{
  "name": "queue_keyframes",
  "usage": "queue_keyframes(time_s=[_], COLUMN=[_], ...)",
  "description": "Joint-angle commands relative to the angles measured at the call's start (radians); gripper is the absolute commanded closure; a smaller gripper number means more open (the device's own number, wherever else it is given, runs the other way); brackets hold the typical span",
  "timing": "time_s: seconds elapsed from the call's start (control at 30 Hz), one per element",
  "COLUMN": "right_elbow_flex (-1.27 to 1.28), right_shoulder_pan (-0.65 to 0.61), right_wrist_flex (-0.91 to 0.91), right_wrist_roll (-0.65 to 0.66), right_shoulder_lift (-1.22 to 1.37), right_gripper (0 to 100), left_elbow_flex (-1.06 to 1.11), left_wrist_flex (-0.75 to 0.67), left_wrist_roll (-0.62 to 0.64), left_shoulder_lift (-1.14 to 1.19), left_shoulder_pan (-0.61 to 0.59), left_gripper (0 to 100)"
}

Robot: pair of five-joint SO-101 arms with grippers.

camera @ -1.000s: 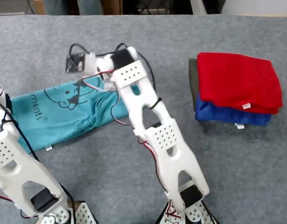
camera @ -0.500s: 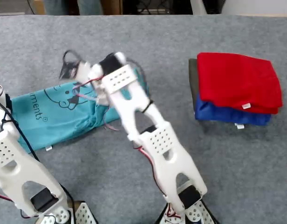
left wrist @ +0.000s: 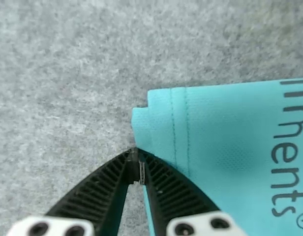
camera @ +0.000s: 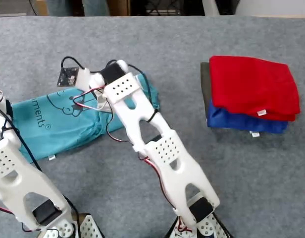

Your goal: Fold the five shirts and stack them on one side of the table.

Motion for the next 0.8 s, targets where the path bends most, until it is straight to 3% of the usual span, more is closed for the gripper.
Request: queue_keyframes(time_s=[0.0, 0.17, 0.4, 0.5, 0.77], right_elbow_flex=[-0.059, -0.104, -0.404, -0.358, -0.202], right_shoulder_pan=[-0.031, -0.034, 0.014, 0.058, 0.135], right_wrist_flex=[-0.023, -0.137, 0.061, 0.084, 0.086], right_wrist_roll=[-0.015, -0.078, -0.141, -0.196, -0.385], right_shoulder_lift=[0.021, 0.17, 0.142, 0.053, -0.223], right_gripper=[98.3, 98.3, 98.3, 98.3, 98.4], left_elbow_flex=[0.005, 0.005, 0.005, -0.01, -0.127], left_wrist_flex=[-0.012, -0.012, -0.008, 0.006, 0.258], left_wrist_roll=[-0.003, -0.003, 0.0, 0.009, 0.08], left_shoulder_lift=[-0.04, -0.04, -0.04, -0.054, -0.27], left_shoulder_pan=[-0.007, -0.008, -0.007, -0.012, -0.005], left_gripper=[97, 97, 97, 97, 97])
